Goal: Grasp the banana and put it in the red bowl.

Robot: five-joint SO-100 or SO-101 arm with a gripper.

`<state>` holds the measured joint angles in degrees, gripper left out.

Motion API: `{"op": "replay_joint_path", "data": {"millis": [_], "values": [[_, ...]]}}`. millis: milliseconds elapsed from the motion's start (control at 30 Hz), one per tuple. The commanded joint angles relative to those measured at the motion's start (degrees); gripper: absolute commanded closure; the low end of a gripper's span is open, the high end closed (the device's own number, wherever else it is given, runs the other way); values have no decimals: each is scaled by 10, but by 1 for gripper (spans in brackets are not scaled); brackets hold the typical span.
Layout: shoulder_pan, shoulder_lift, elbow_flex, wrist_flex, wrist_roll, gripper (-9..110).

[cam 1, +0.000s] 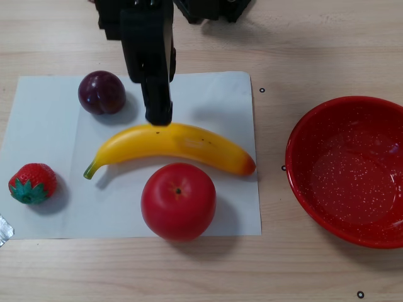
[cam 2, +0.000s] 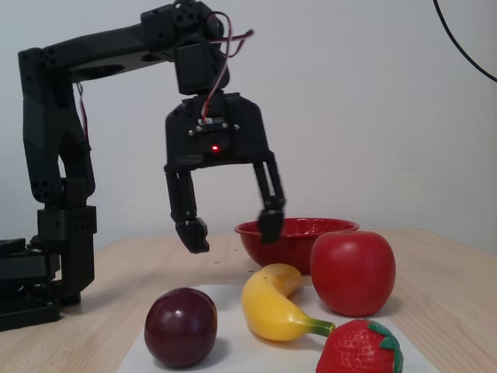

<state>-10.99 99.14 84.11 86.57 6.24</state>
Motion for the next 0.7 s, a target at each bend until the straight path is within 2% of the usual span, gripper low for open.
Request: {"op": "replay_joint_path", "data": {"millis": [0,300,667], "values": [[8,10,-62,-24,-7,64],[21,-30,-71,-70,4,48],[33,-84,-74,-138,12,46]]}}
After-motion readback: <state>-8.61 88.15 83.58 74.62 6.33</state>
